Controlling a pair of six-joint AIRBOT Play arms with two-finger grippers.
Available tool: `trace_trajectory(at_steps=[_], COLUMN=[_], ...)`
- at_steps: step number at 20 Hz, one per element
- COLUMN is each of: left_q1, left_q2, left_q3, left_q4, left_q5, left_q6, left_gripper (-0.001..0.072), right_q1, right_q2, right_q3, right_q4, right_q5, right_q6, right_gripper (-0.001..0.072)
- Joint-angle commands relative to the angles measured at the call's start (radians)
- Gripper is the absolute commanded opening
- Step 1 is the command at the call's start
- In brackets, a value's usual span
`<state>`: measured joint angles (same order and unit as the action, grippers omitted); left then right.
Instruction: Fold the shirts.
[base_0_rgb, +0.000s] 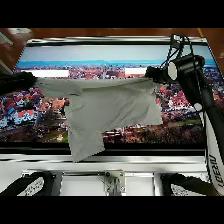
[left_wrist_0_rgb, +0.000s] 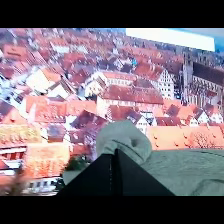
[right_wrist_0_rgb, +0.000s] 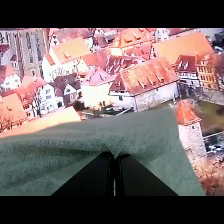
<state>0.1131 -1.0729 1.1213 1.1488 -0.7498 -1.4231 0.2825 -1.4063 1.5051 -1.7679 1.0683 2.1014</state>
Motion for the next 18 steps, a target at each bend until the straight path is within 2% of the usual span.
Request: trace_trajectory(at_steps=[1,4,6,7,8,9,11,13,14,15,16,17,18], left_q1=[-0.077,-0.154,-0.166,-0.157,-0.136,-0.097,0.016,0.139,0.193,0.243,0.283,0.309,0.327], left_q2=[-0.198,-0.301,-0.325,-0.323,-0.319,-0.318,-0.312,-0.283,-0.262,-0.235,-0.201,-0.164,-0.131], left_q3=[-0.010,-0.010,-0.010,-0.007,0.010,0.045,0.142,0.186,0.170,0.125,0.048,-0.047,-0.163], left_q4=[-0.154,-0.156,-0.155,-0.155,-0.149,-0.131,-0.077,0.017,0.062,0.092,0.096,0.078,0.032], left_q5=[0.031,-0.003,-0.045,-0.066,-0.106,-0.187,-0.407,-0.615,-0.687,-0.741,-0.755,-0.744,-0.718], left_q6=[0.001,-0.016,-0.054,-0.056,-0.056,-0.057,-0.067,-0.050,-0.048,-0.043,-0.025,0.002,0.043], left_gripper=[0.0029,0.0029,0.0049,0.0238,0.0492,0.0617,0.0617,0.0589,0.0526,0.0507,0.0513,0.0560,0.0717], right_q1=[-0.052,-0.052,-0.052,-0.053,-0.060,-0.076,-0.124,-0.190,-0.235,-0.299,-0.379,-0.459,-0.540], right_q2=[-0.082,-0.131,-0.151,-0.150,-0.142,-0.129,-0.086,-0.020,0.006,0.027,0.039,0.042,0.043], right_q3=[-0.001,-0.001,-0.001,0.000,0.005,0.024,0.074,0.090,0.090,0.087,0.086,0.085,0.074], right_q4=[0.135,0.140,0.145,0.143,0.137,0.121,-0.023,-0.278,-0.382,-0.417,-0.372,-0.269,-0.110], right_q5=[-0.048,0.000,0.001,-0.002,0.010,0.049,0.185,0.369,0.443,0.495,0.537,0.571,0.593], right_q6=[0.008,-0.004,-0.004,-0.004,-0.032,-0.092,-0.223,-0.343,-0.401,-0.456,-0.484,-0.489,-0.497], right_gripper=[0.0050,0.0051,0.0103,0.0422,0.0666,0.0666,0.0665,0.0663,0.0625,0.0502,0.0449,0.0453,0.0455])
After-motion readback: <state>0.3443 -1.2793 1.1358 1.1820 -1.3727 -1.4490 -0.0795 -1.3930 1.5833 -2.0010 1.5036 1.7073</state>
